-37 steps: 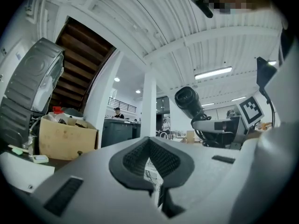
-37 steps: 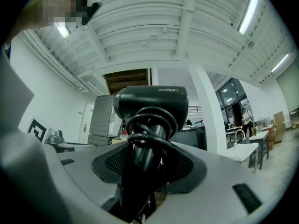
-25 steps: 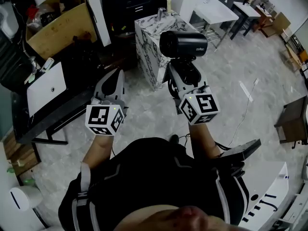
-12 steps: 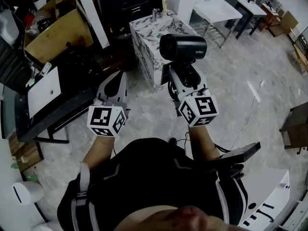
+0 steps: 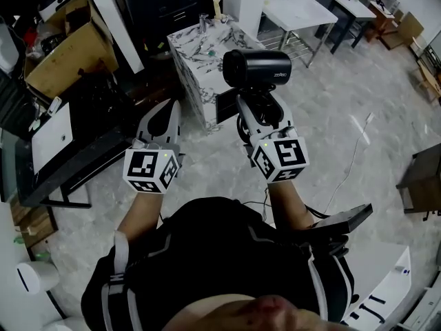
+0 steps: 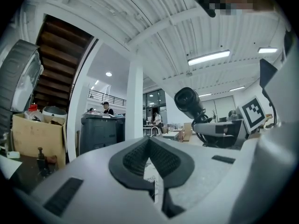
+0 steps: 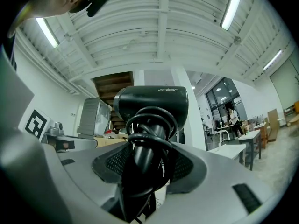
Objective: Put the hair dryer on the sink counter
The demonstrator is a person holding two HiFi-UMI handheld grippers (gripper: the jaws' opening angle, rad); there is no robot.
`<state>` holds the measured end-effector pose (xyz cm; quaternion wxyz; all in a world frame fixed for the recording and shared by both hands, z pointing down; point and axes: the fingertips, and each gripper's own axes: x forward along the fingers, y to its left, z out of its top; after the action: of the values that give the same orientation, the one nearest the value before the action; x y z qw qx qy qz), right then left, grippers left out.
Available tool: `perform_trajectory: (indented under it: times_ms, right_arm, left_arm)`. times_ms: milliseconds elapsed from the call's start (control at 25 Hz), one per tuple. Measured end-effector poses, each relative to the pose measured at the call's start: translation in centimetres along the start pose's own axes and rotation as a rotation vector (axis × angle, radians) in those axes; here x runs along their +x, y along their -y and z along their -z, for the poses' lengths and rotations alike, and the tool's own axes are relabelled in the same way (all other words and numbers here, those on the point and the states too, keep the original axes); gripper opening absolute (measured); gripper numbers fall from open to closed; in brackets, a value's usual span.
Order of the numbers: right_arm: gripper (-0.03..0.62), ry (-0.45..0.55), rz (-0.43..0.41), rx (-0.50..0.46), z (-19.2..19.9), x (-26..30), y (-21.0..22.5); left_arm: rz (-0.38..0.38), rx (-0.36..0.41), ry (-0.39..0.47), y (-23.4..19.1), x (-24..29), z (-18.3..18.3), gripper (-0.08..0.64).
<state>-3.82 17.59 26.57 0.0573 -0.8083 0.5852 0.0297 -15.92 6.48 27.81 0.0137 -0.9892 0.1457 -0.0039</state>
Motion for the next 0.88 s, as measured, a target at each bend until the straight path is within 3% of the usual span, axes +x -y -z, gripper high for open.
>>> perform_trajectory:
  times_ms: [480, 680, 880]
  right_arm:
    - [0.230, -0.016, 0.004, -0.004, 0.8, -4.3, 6.5]
    - [0.230, 0.005, 0.054, 0.025, 0.6, -5.0, 8.6]
    - [0.230, -0.015, 0.067, 0.003, 1.3, -4.8, 9.3]
  left_arm:
    - [0.067, -0.005, -0.033, 7.9, 5.0, 1.4, 0.002]
    - [0.092, 0.022, -0.064, 8.7, 5.5, 2.0, 0.002]
    - [0.138, -0.042, -0.050, 8.6, 6.7, 2.6, 0.002]
